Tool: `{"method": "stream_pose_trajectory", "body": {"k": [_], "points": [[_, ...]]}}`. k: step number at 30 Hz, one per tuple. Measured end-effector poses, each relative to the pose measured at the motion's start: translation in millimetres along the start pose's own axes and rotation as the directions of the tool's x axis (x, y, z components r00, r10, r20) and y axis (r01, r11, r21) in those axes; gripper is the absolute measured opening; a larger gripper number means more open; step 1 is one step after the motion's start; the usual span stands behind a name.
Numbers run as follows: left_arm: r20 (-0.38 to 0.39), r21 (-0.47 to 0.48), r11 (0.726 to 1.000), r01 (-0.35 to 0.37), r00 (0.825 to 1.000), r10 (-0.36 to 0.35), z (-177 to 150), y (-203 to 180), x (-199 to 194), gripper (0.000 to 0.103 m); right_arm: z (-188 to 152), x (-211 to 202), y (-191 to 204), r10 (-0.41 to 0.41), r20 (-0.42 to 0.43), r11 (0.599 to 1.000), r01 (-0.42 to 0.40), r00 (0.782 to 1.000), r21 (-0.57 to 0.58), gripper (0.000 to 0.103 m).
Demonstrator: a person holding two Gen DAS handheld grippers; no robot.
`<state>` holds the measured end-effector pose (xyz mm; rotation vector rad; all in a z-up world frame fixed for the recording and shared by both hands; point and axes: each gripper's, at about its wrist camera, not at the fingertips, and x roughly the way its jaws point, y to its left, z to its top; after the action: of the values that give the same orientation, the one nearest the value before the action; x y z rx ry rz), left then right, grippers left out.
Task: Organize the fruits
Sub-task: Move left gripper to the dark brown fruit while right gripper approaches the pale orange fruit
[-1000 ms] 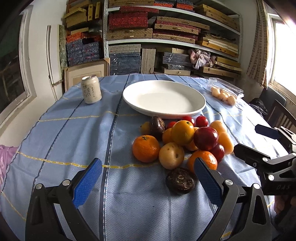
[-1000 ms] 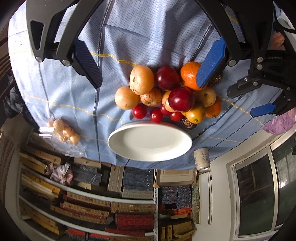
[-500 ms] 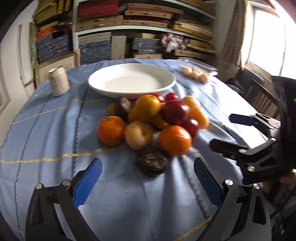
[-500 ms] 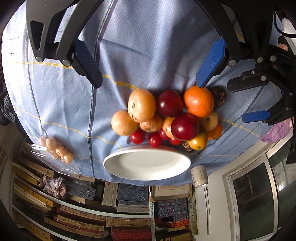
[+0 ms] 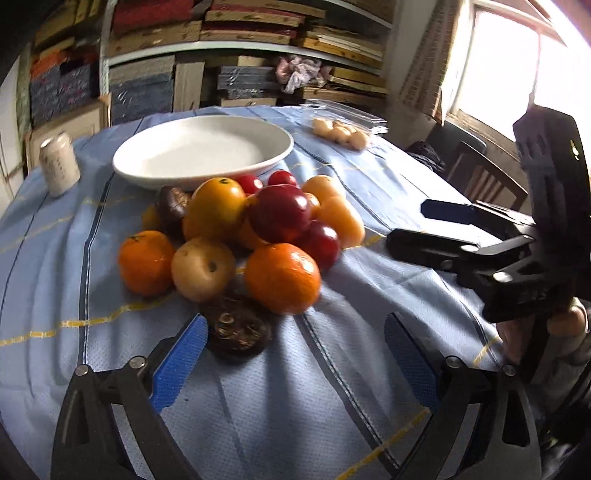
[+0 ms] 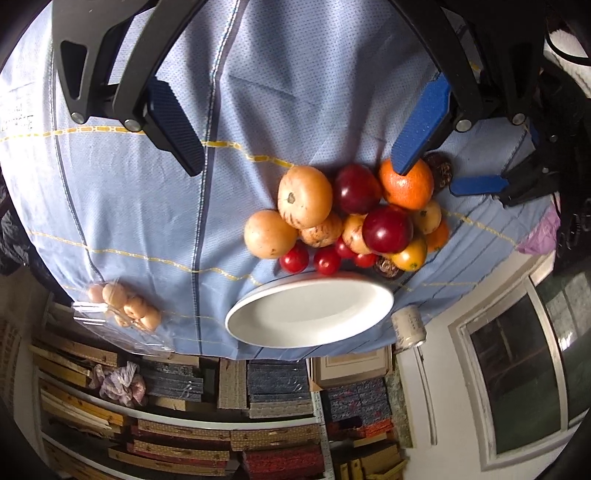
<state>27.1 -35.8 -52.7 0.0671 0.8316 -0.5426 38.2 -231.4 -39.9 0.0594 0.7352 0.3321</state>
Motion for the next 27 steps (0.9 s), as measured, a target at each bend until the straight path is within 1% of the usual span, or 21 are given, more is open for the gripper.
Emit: {"method": "stream_pose_trajectory", "body": {"k": [2,3,4,6,8,10,12,15,17,18,19,20,21,23,25,27], "points": [[-0.014,-0.002,0.999,-0.034,0.999,0.034,2,1,3,0.091,0,0,-1,0.005,-0.002,1.0,-0.005,1.0,0.011,0.099],[-0.013,0.004,0.998,-0.056,0.998,0.056,3,1,3,0.084,0,1,0,0.006,-0.005,1.0,-0.006,1.0,0.012,0.099],[-0.016,0.006,0.997,-0.077,0.997,0.077,6,2,6,0.081,0,1,-1,0.005,-0.006,1.0,-0.005,1.0,0.012,0.099],[-0.022,-0.006,0.995,-0.099,0.995,0.098,8,6,7,0.071,1,-1,-1,0.002,-0.001,1.0,-0.002,1.0,0.015,0.099],[-0.029,-0.018,0.996,-0.087,0.996,0.087,8,10,8,0.07,2,-2,-2,0.004,0.0,1.0,-0.004,1.0,0.023,0.099],[-0.056,-0.031,0.997,-0.074,0.996,0.072,6,12,12,0.069,2,-2,-4,0.008,0.0,0.999,-0.008,1.0,0.032,0.099],[-0.056,-0.027,0.996,-0.087,0.995,0.086,2,13,9,0.069,2,0,-4,0.011,-0.007,0.999,-0.01,1.0,0.033,0.099],[-0.052,-0.046,0.995,-0.084,0.995,0.082,0,18,5,0.069,-1,6,-2,0.026,-0.03,0.999,-0.025,0.999,0.026,0.099],[-0.049,-0.055,0.995,-0.086,0.995,0.083,-1,20,3,0.068,-4,13,2,0.038,-0.06,0.999,-0.037,0.997,0.003,0.099],[-0.046,-0.057,0.995,-0.081,0.996,0.078,-1,21,2,0.062,-5,15,4,0.041,-0.068,0.999,-0.042,0.997,-0.007,0.098],[-0.045,-0.056,0.996,-0.071,0.997,0.069,-2,20,1,0.06,-6,19,8,0.046,-0.084,0.999,-0.048,0.995,-0.023,0.088],[-0.043,-0.05,0.996,-0.08,0.996,0.078,-4,18,0,0.059,-8,23,10,0.051,-0.103,0.998,-0.055,0.993,-0.033,0.073],[-0.043,-0.044,0.995,-0.089,0.995,0.087,-5,17,0,0.057,-9,27,11,0.055,-0.12,0.997,-0.06,0.991,-0.037,0.067],[-0.044,-0.038,0.994,-0.099,0.994,0.097,-6,17,-1,0.054,-8,33,10,0.063,-0.13,0.997,-0.068,0.989,-0.029,0.065],[-0.045,-0.047,0.994,-0.095,0.995,0.093,-6,19,-2,0.053,-1,34,6,0.066,-0.106,0.998,-0.068,0.992,-0.015,0.065],[-0.046,-0.054,0.994,-0.092,0.995,0.09,-6,20,-3,0.053,7,36,4,0.086,-0.092,0.996,-0.086,0.992,0.01,0.065]]}}
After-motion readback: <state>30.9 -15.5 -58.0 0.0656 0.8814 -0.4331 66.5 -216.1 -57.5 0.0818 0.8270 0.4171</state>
